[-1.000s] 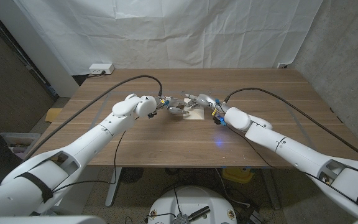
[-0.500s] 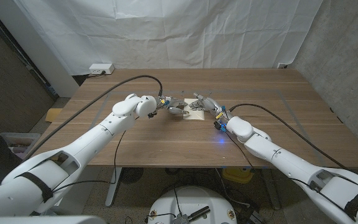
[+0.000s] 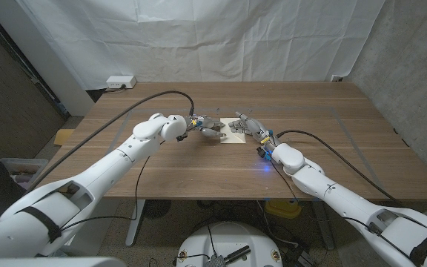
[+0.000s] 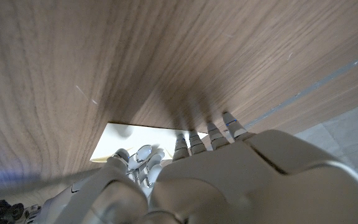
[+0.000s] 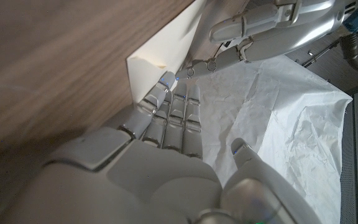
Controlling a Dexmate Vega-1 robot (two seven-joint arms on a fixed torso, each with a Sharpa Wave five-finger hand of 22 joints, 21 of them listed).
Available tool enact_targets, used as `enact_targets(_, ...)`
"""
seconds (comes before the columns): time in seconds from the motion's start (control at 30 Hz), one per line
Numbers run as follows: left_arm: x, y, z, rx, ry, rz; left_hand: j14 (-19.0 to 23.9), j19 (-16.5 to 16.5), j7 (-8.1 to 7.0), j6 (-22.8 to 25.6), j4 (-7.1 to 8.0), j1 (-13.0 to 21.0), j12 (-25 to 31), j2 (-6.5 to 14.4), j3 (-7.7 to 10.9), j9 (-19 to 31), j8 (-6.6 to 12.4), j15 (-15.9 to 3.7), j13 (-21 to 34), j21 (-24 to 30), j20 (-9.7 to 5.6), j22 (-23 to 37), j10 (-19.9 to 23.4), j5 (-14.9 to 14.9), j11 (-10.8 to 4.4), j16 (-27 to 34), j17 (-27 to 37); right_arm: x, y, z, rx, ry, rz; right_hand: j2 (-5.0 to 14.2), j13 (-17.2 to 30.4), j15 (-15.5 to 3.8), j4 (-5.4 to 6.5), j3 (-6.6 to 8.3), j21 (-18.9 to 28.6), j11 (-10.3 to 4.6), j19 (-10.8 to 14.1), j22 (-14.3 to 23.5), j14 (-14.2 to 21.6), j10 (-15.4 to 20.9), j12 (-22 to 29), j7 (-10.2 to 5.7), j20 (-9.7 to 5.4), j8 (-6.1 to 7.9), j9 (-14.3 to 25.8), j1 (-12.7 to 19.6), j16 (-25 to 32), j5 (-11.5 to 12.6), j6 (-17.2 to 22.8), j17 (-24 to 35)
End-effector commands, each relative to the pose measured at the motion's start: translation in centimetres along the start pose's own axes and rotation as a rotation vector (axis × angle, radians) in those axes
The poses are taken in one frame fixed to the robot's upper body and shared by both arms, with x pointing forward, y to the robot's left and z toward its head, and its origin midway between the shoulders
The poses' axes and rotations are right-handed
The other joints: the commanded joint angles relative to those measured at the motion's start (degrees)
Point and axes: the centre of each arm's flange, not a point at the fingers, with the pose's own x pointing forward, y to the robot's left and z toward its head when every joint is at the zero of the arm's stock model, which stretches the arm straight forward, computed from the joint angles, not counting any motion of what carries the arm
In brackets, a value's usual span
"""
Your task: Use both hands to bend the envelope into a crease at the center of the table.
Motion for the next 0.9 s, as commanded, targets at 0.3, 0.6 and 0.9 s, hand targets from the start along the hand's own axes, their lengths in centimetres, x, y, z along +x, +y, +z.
enact_targets(0.3, -0.2, 0.4, -0.1, 0.006, -0.02, 0.037, 1.4, -0.2, 0.1, 1.2, -0.73, 0.8, 0.4, 0.7, 0.12, 0.3, 0.53, -1.56, 0.2, 0.3, 0.39, 0.2, 1.5, 0.4, -0.33, 0.3, 0.0, -0.2, -0.1, 0.8, 0.028, -0.002, 0.023, -0.03, 0.0, 1.97, -0.47, 0.55, 1.0, -0.45, 3.8, 0.4, 0.2, -2.3, -0.9, -0.23, 2.35, -0.65, 0.2, 0.7, 0.2, 0.0, -2.7, 0.3)
enact_targets(0.6, -0.2, 0.3, -0.1, 0.002, -0.021, 0.031, 1.7, -0.2, 0.96, 1.3, -0.91, 1.0, 0.3, 0.8, 0.1, 0.3, 0.45, -1.77, 0.2, 0.2, 0.33, 0.1, 1.6, 0.4, -0.41, 0.2, 0.0, 0.4, -0.6, 3.1, 0.045, -0.122, -0.012, 0.51, 0.1, 1.91, -0.59, 1.14, 0.3, -0.14, 2.4, 0.4, 1.2, -1.1, -0.3, -0.99, 3.34, 0.64, 0.3, 1.0, 0.7, -0.2, 0.1, 0.4)
enact_targets(0.9, -0.2, 0.2, 0.0, 0.003, -0.022, 0.032, 1.7, -0.1, 1.02, 1.3, -1.03, 1.1, 0.2, 0.9, 0.07, 0.3, 0.33, -1.86, 0.2, 0.1, -0.08, 0.1, 1.6, 0.5, -0.34, 0.1, 0.0, 0.7, -1.4, 5.8, -0.089, -0.211, -0.074, 1.89, 0.2, 0.75, -2.37, 3.24, 0.0, -0.3, 1.9, 0.4, 2.6, 0.8, 0.2, -1.08, 1.22, 1.29, 0.3, 3.6, 0.6, -0.3, 3.3, 0.2)
